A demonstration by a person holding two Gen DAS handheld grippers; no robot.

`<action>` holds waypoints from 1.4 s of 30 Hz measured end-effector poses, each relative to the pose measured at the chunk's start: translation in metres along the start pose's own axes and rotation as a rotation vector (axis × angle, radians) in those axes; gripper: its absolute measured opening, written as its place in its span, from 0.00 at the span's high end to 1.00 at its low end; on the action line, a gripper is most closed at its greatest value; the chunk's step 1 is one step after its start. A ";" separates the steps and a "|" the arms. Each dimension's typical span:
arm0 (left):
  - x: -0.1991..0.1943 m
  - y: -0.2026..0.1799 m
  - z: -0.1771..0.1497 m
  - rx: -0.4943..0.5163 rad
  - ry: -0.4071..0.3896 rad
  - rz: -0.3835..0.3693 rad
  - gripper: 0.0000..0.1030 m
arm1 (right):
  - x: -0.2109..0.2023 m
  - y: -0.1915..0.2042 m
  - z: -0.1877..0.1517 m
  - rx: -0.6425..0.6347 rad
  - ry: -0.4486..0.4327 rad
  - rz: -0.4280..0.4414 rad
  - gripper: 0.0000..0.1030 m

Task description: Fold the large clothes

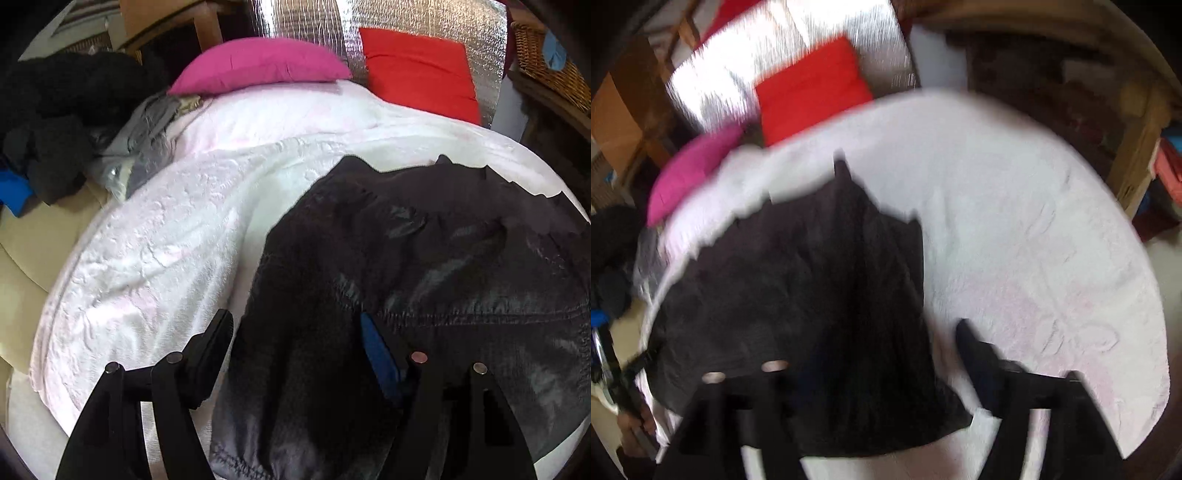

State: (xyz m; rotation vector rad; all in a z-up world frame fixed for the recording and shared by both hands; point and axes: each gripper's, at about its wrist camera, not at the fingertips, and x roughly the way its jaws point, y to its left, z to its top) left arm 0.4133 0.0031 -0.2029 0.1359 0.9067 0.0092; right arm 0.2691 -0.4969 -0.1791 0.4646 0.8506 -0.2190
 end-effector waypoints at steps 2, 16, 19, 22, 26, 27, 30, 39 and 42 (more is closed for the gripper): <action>-0.005 -0.001 0.001 0.002 -0.019 0.001 0.31 | -0.011 0.003 0.004 0.014 -0.067 0.028 0.24; -0.008 -0.009 0.001 0.028 -0.025 0.026 0.31 | 0.059 0.053 0.008 -0.079 0.044 -0.054 0.26; -0.003 -0.011 0.001 0.035 -0.001 0.026 0.31 | 0.076 0.046 0.007 -0.055 0.085 -0.050 0.25; -0.008 -0.009 0.001 0.016 -0.006 0.013 0.31 | 0.060 0.049 0.006 -0.046 0.058 -0.045 0.25; -0.025 -0.004 0.002 -0.013 -0.055 -0.043 0.29 | 0.031 0.052 0.003 -0.055 -0.003 0.004 0.25; -0.030 -0.003 0.000 -0.013 -0.068 -0.069 0.28 | 0.024 0.052 0.001 -0.061 -0.015 0.020 0.25; -0.038 -0.005 -0.008 -0.009 -0.052 -0.139 0.28 | 0.013 0.049 -0.008 -0.074 0.001 0.095 0.25; -0.066 -0.017 -0.070 -0.145 0.049 -0.414 0.21 | 0.005 0.042 -0.071 0.147 0.213 0.436 0.24; -0.058 -0.022 -0.082 -0.193 0.108 -0.462 0.20 | 0.024 0.037 -0.095 0.289 0.283 0.491 0.23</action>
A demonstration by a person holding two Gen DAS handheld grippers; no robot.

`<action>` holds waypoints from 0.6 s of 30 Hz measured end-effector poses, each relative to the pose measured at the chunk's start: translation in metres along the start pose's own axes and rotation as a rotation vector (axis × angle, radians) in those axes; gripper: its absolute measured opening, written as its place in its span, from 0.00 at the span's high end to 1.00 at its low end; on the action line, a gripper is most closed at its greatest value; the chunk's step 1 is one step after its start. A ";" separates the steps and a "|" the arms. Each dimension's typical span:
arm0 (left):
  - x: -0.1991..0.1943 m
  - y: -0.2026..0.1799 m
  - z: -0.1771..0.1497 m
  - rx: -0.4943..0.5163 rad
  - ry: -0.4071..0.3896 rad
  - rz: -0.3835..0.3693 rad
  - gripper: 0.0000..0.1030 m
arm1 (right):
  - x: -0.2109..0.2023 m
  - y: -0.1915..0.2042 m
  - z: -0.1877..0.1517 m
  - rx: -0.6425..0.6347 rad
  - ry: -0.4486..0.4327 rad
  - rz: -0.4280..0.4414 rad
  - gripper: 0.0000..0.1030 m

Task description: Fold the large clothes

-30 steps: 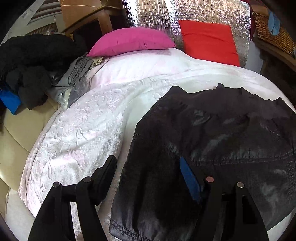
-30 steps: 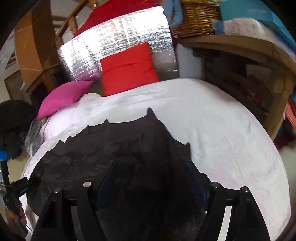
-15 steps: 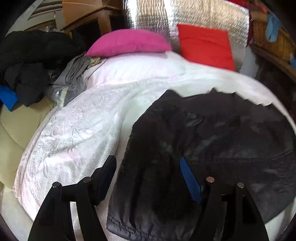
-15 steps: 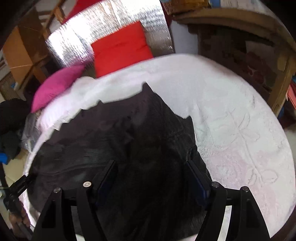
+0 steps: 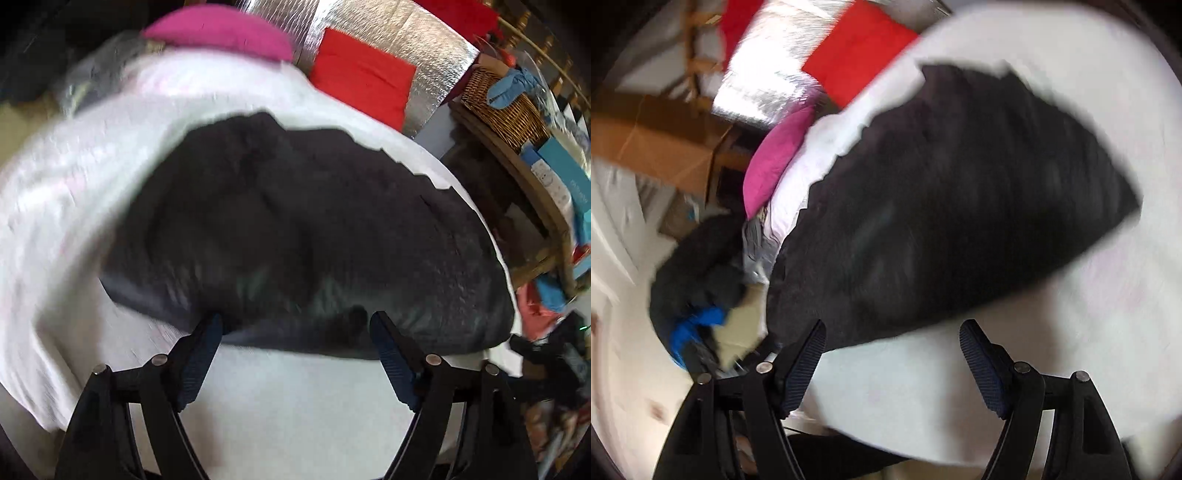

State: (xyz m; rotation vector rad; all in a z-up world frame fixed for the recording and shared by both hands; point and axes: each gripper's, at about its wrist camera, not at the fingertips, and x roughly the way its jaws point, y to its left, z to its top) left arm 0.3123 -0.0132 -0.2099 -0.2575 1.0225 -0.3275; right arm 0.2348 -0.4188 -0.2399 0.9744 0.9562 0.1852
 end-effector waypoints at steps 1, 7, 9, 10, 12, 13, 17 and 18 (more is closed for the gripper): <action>0.005 0.003 -0.003 -0.043 0.022 -0.031 0.19 | 0.008 -0.005 -0.001 0.038 0.011 -0.003 0.23; 0.027 0.027 -0.008 -0.292 0.080 -0.181 0.19 | 0.027 -0.026 0.004 0.228 -0.069 0.082 0.23; 0.025 0.034 -0.002 -0.337 0.045 -0.200 0.19 | 0.027 -0.028 0.009 0.258 -0.126 0.097 0.22; 0.024 0.040 0.001 -0.370 0.026 -0.213 0.19 | 0.026 -0.029 0.010 0.271 -0.143 0.100 0.22; 0.029 0.052 0.006 -0.435 0.022 -0.245 0.19 | 0.027 -0.028 0.013 0.274 -0.178 0.076 0.33; 0.033 0.059 0.005 -0.458 0.017 -0.219 0.20 | 0.025 -0.026 0.011 0.262 -0.197 0.050 0.39; 0.039 0.067 0.000 -0.481 -0.008 -0.198 0.31 | 0.019 -0.012 0.010 0.153 -0.246 -0.073 0.62; 0.038 0.061 0.001 -0.442 -0.011 -0.171 0.31 | 0.020 -0.012 0.013 0.142 -0.239 -0.099 0.62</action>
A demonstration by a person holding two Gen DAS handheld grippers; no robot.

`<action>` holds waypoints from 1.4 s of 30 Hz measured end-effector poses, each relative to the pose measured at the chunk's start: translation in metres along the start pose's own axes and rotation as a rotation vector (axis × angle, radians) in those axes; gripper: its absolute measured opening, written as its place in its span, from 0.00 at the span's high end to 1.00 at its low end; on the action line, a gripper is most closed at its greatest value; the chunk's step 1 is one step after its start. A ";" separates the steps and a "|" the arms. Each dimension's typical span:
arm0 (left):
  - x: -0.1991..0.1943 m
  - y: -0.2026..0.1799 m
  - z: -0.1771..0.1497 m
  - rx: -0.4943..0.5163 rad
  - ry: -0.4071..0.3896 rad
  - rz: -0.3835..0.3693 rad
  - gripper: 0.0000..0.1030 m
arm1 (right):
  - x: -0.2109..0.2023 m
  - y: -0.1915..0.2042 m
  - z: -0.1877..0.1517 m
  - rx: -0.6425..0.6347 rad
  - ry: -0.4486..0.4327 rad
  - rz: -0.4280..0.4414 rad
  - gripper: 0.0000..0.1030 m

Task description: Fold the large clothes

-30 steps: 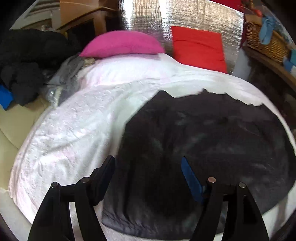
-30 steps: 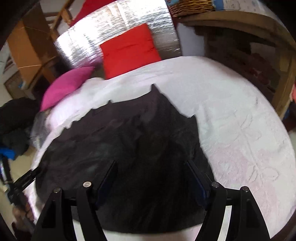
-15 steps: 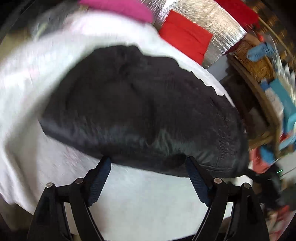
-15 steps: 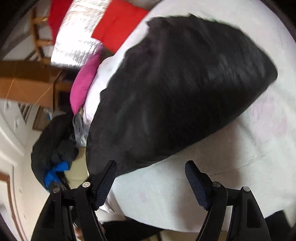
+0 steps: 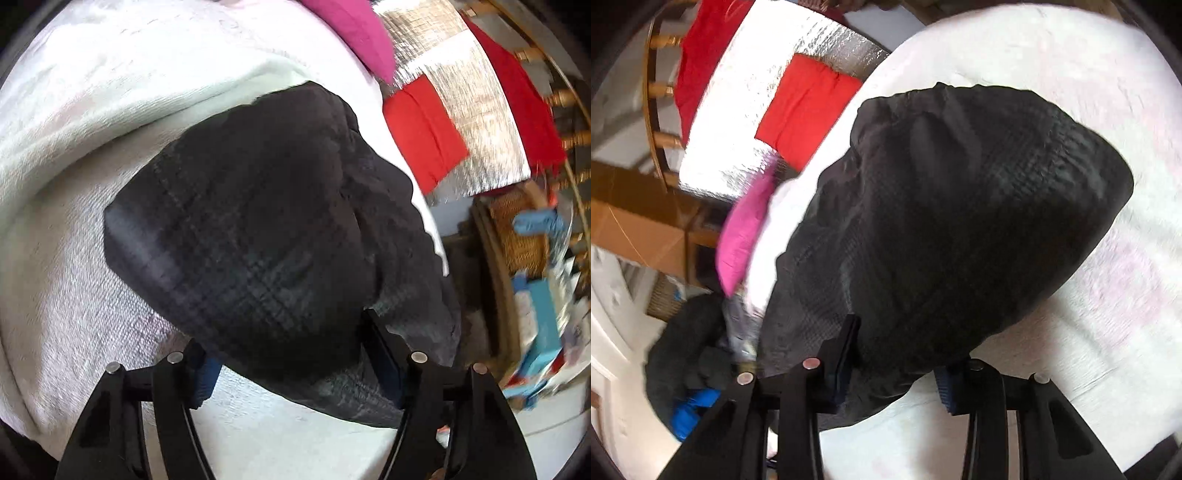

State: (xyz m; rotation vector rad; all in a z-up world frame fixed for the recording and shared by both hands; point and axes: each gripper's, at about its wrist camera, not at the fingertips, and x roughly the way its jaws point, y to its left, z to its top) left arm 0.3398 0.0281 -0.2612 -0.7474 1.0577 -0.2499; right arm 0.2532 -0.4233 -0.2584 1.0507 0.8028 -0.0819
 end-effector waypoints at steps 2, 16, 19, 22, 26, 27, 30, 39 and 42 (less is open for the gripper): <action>-0.001 -0.007 -0.003 0.035 -0.006 0.030 0.32 | 0.009 -0.002 -0.004 -0.013 0.013 -0.043 0.61; -0.131 -0.097 -0.057 0.420 -0.258 0.327 0.19 | -0.107 0.042 -0.035 -0.205 -0.152 -0.035 0.28; -0.177 -0.124 -0.085 0.521 -0.343 0.360 0.16 | -0.148 0.063 -0.053 -0.326 -0.215 -0.082 0.28; -0.226 -0.133 -0.110 0.603 -0.427 0.395 0.12 | -0.191 0.094 -0.081 -0.470 -0.283 -0.131 0.28; -0.269 -0.152 -0.136 0.670 -0.515 0.412 0.10 | -0.242 0.132 -0.123 -0.651 -0.366 -0.184 0.28; -0.284 -0.157 -0.145 0.689 -0.540 0.412 0.10 | -0.251 0.140 -0.132 -0.684 -0.379 -0.191 0.27; -0.310 -0.167 -0.163 0.725 -0.594 0.410 0.05 | -0.277 0.157 -0.157 -0.760 -0.415 -0.212 0.26; -0.358 -0.181 -0.196 0.749 -0.705 0.459 0.01 | -0.333 0.179 -0.210 -0.821 -0.494 -0.227 0.26; -0.367 -0.188 -0.209 0.774 -0.764 0.490 0.00 | -0.342 0.182 -0.218 -0.811 -0.508 -0.227 0.26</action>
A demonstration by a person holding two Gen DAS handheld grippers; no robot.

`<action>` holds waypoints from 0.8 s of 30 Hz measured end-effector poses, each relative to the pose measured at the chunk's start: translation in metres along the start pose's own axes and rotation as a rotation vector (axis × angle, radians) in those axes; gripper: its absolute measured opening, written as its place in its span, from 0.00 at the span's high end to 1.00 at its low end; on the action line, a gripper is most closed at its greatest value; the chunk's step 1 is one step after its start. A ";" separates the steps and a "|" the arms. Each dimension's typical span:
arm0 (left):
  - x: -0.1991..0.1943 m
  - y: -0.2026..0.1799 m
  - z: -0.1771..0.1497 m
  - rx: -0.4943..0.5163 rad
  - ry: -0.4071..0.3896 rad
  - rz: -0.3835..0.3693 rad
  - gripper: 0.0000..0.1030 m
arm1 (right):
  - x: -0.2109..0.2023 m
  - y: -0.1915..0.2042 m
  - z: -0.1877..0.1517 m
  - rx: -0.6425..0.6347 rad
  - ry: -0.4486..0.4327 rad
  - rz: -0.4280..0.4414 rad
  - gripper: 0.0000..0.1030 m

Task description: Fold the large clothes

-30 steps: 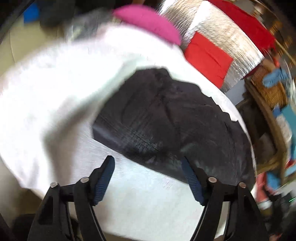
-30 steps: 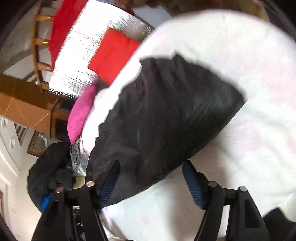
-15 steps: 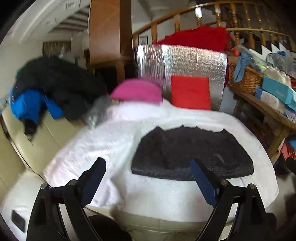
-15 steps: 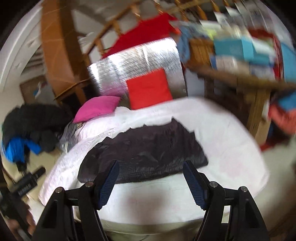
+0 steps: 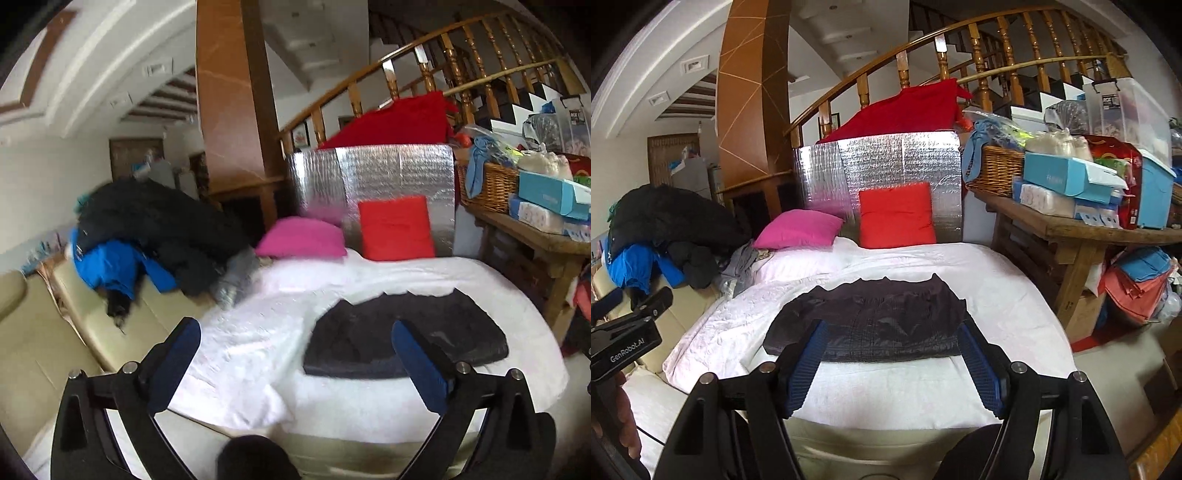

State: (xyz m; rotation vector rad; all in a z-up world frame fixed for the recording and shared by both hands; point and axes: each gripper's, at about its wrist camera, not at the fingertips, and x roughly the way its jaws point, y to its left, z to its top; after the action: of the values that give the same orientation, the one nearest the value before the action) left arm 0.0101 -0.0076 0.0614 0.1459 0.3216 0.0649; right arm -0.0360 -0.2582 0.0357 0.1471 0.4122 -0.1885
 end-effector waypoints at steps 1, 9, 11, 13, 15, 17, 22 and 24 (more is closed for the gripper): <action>-0.005 0.000 0.001 0.004 -0.007 -0.001 0.00 | -0.004 0.001 0.001 0.002 -0.007 -0.003 0.26; -0.030 0.002 0.009 -0.001 -0.040 -0.027 0.00 | -0.020 0.004 0.004 0.023 -0.011 -0.029 0.26; -0.033 0.004 0.010 -0.005 -0.043 -0.031 0.00 | -0.023 0.005 0.004 0.026 -0.014 -0.029 0.26; -0.034 0.003 0.009 -0.007 -0.048 -0.030 0.00 | -0.024 0.006 0.004 0.025 -0.015 -0.040 0.26; -0.034 0.003 0.009 -0.005 -0.050 -0.027 0.00 | -0.024 0.006 0.005 0.022 -0.014 -0.039 0.26; -0.035 0.002 0.008 -0.003 -0.049 -0.028 0.00 | -0.022 0.007 0.005 0.025 -0.008 -0.036 0.26; -0.031 0.000 0.007 0.002 -0.041 -0.024 0.00 | -0.018 0.008 0.003 0.031 0.001 -0.025 0.26; -0.030 0.000 0.005 0.003 -0.037 -0.025 0.00 | -0.018 0.009 0.003 0.033 0.002 -0.022 0.26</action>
State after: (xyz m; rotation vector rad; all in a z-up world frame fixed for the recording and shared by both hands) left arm -0.0165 -0.0112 0.0758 0.1455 0.2868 0.0372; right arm -0.0487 -0.2469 0.0463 0.1752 0.4130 -0.2173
